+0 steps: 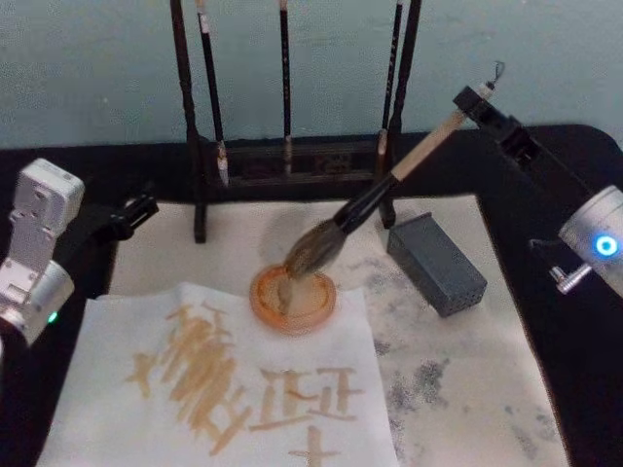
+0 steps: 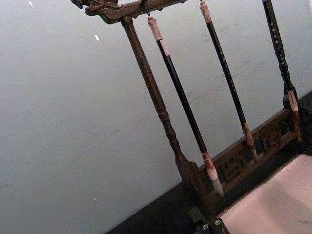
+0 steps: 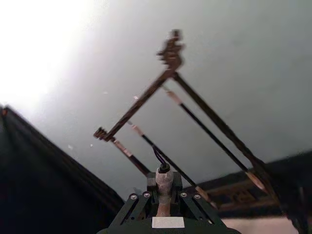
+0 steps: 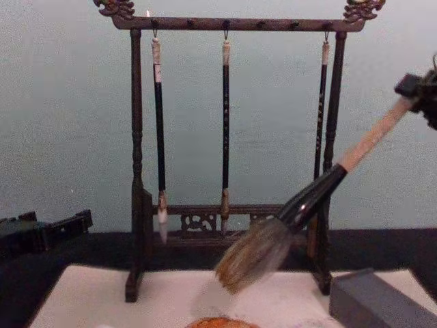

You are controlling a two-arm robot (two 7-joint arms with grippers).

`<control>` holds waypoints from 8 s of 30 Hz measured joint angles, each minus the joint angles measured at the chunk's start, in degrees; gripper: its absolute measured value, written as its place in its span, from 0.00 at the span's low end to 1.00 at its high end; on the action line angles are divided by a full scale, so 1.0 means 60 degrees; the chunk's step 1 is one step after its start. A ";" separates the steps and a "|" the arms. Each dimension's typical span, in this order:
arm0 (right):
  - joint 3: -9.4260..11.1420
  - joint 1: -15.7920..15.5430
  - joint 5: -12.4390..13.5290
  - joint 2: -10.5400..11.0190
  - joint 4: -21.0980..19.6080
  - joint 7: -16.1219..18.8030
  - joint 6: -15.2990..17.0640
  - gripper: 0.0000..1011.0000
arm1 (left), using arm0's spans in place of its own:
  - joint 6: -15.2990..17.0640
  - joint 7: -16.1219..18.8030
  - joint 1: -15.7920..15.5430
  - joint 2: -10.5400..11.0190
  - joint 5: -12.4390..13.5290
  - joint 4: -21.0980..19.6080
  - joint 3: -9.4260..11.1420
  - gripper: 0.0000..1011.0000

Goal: Pick up the brush from the inkstone, write on the paper, then place the brush back to its original position.

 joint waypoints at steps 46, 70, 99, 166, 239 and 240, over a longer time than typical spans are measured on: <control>-0.0610 0.0923 0.2868 -0.0617 0.4070 -0.0269 0.0153 0.17 | 0.0000 0.0000 0.0000 0.0000 0.0000 0.0000 0.0000 0.99; -0.1147 0.1423 0.3193 -0.0668 0.4560 -0.0290 -0.0266 0.17 | 0.0000 0.0000 0.0000 0.0000 0.0000 0.0000 0.0000 0.99; -0.1503 0.1650 0.3625 -0.0625 0.5003 -0.0246 -0.0427 0.17 | 0.0000 0.0000 0.0000 0.0000 0.0000 0.0000 -0.0001 0.99; -0.2340 0.0114 -0.2237 0.0859 0.1946 -0.2202 -0.4293 1.00 | 0.0000 0.0001 0.0000 0.0000 0.0000 0.0000 -0.0001 0.99; -0.3606 0.1059 -0.7476 0.1274 0.1903 -0.2850 -0.4054 1.00 | 0.0000 0.0000 0.0001 0.0000 0.0000 0.0000 0.0000 0.99; -0.3606 0.1059 -0.7476 0.1274 0.1902 -0.2850 -0.4054 1.00 | 0.0000 0.0000 0.0000 0.0000 0.0000 0.0000 -0.0001 0.99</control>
